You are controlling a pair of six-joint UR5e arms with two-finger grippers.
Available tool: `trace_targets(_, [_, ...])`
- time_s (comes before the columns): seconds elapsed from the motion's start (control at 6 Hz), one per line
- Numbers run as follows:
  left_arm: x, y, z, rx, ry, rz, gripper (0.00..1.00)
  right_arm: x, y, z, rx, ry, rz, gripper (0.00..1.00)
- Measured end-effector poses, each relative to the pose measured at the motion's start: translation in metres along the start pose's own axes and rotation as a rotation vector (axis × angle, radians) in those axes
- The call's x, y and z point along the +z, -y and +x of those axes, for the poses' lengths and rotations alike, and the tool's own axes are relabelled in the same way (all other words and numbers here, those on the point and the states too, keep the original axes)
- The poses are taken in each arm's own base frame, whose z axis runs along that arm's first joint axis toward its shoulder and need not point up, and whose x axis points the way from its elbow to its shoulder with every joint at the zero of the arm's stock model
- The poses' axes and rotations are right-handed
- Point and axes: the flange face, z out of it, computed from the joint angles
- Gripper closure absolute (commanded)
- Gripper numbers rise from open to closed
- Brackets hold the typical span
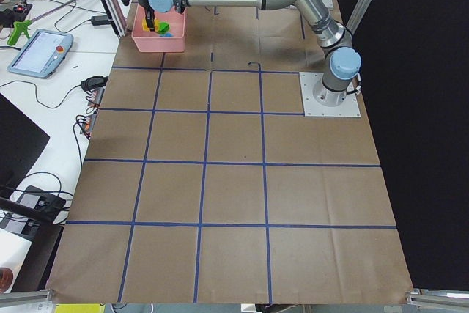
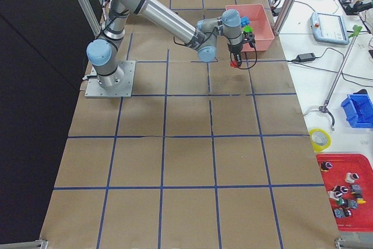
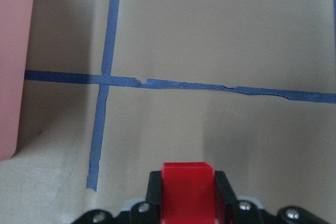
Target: Put all blocks into box
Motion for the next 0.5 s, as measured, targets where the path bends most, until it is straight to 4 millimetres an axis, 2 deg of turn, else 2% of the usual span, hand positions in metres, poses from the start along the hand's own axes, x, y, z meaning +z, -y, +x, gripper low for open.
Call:
trace_targets(0.17, [0.020, -0.002, 0.030, 0.001, -0.001, 0.001, 0.21, -0.027, 0.000, -0.002, -0.016, 0.002, 0.004, 0.98])
trace_targets(0.33, [0.038, -0.002, 0.045, 0.007, -0.004, 0.019, 0.03, -0.052, -0.001, -0.004, -0.032, 0.003, 0.007, 0.97])
trace_targets(0.5, [0.046, 0.001, 0.050, 0.012, -0.011, 0.046, 0.02, -0.077, -0.001, -0.007, -0.039, 0.005, 0.013, 0.97])
